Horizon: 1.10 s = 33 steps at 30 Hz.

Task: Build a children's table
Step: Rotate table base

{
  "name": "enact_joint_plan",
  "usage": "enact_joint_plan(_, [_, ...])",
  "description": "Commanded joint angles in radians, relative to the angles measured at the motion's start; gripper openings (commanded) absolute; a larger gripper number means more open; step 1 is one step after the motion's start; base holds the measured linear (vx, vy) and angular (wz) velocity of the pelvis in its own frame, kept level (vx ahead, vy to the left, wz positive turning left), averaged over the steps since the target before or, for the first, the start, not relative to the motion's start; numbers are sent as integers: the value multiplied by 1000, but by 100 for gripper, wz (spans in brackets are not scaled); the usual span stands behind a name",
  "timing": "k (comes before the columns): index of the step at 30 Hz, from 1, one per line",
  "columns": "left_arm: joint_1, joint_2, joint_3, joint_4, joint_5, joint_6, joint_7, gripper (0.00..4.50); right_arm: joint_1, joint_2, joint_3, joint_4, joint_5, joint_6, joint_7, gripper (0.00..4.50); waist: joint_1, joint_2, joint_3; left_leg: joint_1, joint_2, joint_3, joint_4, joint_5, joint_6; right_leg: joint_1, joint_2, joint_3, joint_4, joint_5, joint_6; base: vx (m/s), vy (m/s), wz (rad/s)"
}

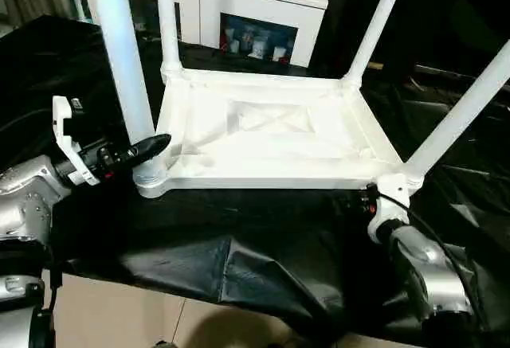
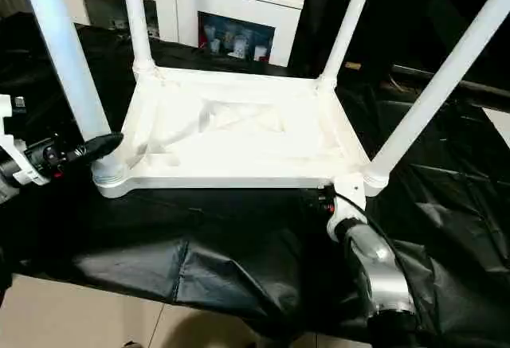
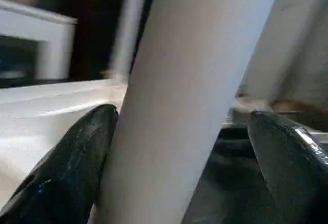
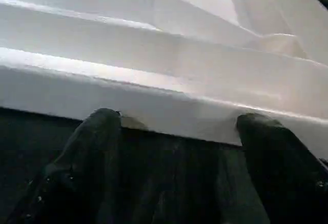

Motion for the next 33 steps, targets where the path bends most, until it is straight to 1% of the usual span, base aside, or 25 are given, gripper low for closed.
enact_joint_plan(1, [14,-2,-45,-75,-54,87,-60,447,-24,-12,1,14,-7,9,21,380,1,27,-60,19,-9,20,-76,-310,-27,48,-15,22,-67,-273,-177,0,0,0])
enact_joint_plan(3, [24,5,-63,-103,-79,145,-97,447,-37,-18,3,26,-4,8,38,380,1,24,-59,17,-11,20,-77,-306,-26,50,-13,22,-69,-269,-174,0,0,0])
enact_joint_plan(5, [32,7,-73,-125,-89,166,-104,447,-41,-22,6,31,-5,7,49,380,2,27,-60,17,-11,20,-76,-298,-27,52,-12,22,-69,-257,-171,0,0,0])
enact_joint_plan(6, [60,10,-101,-191,-111,212,-116,447,-49,-28,8,42,-5,3,71,380,3,26,-59,17,-11,20,-77,-300,-28,52,-12,22,-70,-261,-170,0,0,0])
enact_joint_plan(7, [76,11,-123,-236,-122,233,-118,447,-51,-33,10,48,-5,-2,84,380,4,28,-60,16,-9,19,-77,-301,-30,54,-13,21,-67,-257,-172,0,0,0])
enact_joint_plan(8, [76,11,-123,-236,-122,233,-118,447,-51,-33,10,48,-5,-2,84,380,4,28,-60,15,-8,19,-77,-300,-31,55,-13,21,-67,-256,-173,0,0,0])
enact_joint_plan(9, [94,8,-157,-299,-133,256,-116,447,-55,-38,9,55,-2,-6,97,380,4,28,-60,18,-10,21,-76,-297,-28,52,-10,21,-69,-252,-173,0,0,0])
enact_joint_plan(10, [97,6,-169,-319,-133,261,-113,447,-56,-40,8,57,-1,-7,99,380,3,28,-60,16,-9,20,-76,-292,-28,55,-10,21,-67,-240,-176,0,0,0])
enact_joint_plan(11, [99,-7,-181,-366,-148,291,-101,447,-62,-42,8,66,1,-12,106,380,3,24,-60,17,-9,22,-75,-291,-26,54,-10,22,-67,-240,-176,0,0,0])
enact_joint_plan(14, [87,-31,-219,-426,-150,306,-93,447,-71,-40,11,75,1,-18,118,380,3,21,-60,13,-12,22,-74,-289,-27,56,-10,21,-70,-269,-165,0,0,0])
enact_joint_plan(15, [75,-45,-235,-444,-151,315,-91,447,-79,-36,14,82,0,-21,125,380,1,19,-60,13,-12,22,-73,-288,-28,56,-10,21,-72,-290,-154,0,0,0])
enact_joint_plan(16, [73,-47,-238,-446,-150,316,-90,447,-81,-35,15,83,0,-22,126,380,1,19,-60,13,-12,22,-73,-288,-28,56,-10,21,-72,-290,-154,0,0,0])
enact_joint_plan(17, [60,-60,-247,-450,-149,316,-86,447,-88,-31,18,88,0,-24,131,380,-2,19,-59,12,-13,22,-73,-290,-29,54,-8,21,-74,-305,-145,0,0,0])
enact_joint_plan(19, [30,-88,-266,-446,-134,309,-80,447,-111,-20,28,107,-2,-31,149,380,-7,23,-60,11,-15,20,-73,-299,-32,54,-7,20,-76,-319,-141,0,0,0])
enact_joint_plan(20, [22,-95,-272,-443,-129,307,-78,447,-119,-16,31,113,-1,-33,156,380,-9,21,-62,13,-15,20,-71,-297,-33,54,-8,20,-76,-314,-142,0,0,0])
enact_joint_plan(21, [2,-114,-288,-439,-117,300,-67,447,-143,-5,42,133,1,-38,182,380,-15,21,-60,9,-15,19,-72,-299,-33,56,-7,19,-76,-318,-143,0,0,0])
enact_joint_plan(22, [-8,-125,-296,-429,-106,290,-62,447,-153,-1,51,141,1,-39,201,380,-15,22,-61,10,-15,18,-72,-302,-34,56,-8,18,-76,-325,-142,0,0,0])
enact_joint_plan(24, [-15,-133,-302,-421,-98,283,-58,447,-161,2,57,148,2,-40,214,380,-21,18,-59,5,-16,16,-73,-314,-33,58,-8,16,-81,-361,-130,0,0,0])
enact_joint_plan(25, [-24,-144,-311,-412,-84,272,-51,447,-172,5,68,161,-5,-47,229,380,-23,18,-60,4,-16,15,-72,-318,-33,57,-10,16,-83,-389,-121,0,0,0])
enact_joint_plan(26, [-28,-148,-315,-408,-78,268,-47,447,-177,6,72,168,-8,-50,235,380,-25,18,-61,3,-15,15,-71,-318,-34,57,-11,15,-84,-396,-118,0,0,0])
enact_joint_plan(27, [-47,-168,-334,-387,-58,253,-41,447,-200,15,89,195,-18,-63,260,380,-28,17,-61,5,-16,16,-70,-313,-31,54,-9,16,-85,-392,-123,0,0,0])
enact_joint_plan(29, [-66,-185,-355,-361,-30,227,-38,447,-222,20,100,222,-31,-74,272,380,-28,18,-61,7,-16,16,-69,-313,-30,53,-10,16,-86,-391,-126,0,0,0])
enact_joint_plan(31, [-84,-202,-371,-343,-16,212,-35,447,-244,23,104,251,-42,-86,276,380,-30,16,-63,4,-14,15,-70,-298,-28,56,-11,17,-82,-368,-135,0,0,0])
enact_joint_plan(32, [-91,-210,-375,-337,-11,206,-32,447,-251,25,104,261,-45,-90,277,380,-30,15,-63,4,-14,16,-69,-297,-25,55,-10,16,-83,-366,-137,0,0,0])
enact_joint_plan(33, [-98,-219,-379,-333,-10,206,-32,447,-261,27,104,276,-47,-95,283,380,-31,16,-64,7,-14,17,-68,-295,-24,54,-11,17,-81,-352,-147,0,0,0])
